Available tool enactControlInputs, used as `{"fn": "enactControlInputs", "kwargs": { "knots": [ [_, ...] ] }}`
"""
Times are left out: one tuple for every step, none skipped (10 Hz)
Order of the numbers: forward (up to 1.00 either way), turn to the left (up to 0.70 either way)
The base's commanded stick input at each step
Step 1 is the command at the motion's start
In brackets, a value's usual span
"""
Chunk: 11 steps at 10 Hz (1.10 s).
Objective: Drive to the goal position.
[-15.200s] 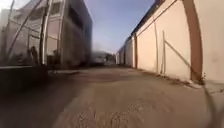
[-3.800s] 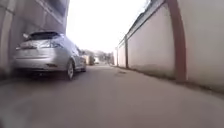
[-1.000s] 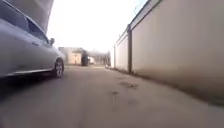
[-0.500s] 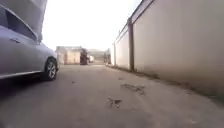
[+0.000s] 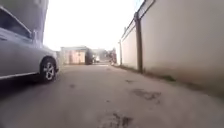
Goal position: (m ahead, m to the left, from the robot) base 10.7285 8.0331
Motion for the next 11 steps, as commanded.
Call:
{"fn": "enactControlInputs", "kwargs": {
  "knots": [
    [1.0, 0.0],
    [1.0, 0.0],
    [1.0, 0.0],
    [1.0, 0.0],
    [1.0, 0.0],
    [1.0, 0.0],
    [1.0, 0.0],
    [1.0, 0.0],
    [1.0, 0.0],
    [1.0, 0.0],
    [1.0, 0.0]
  ]
}}
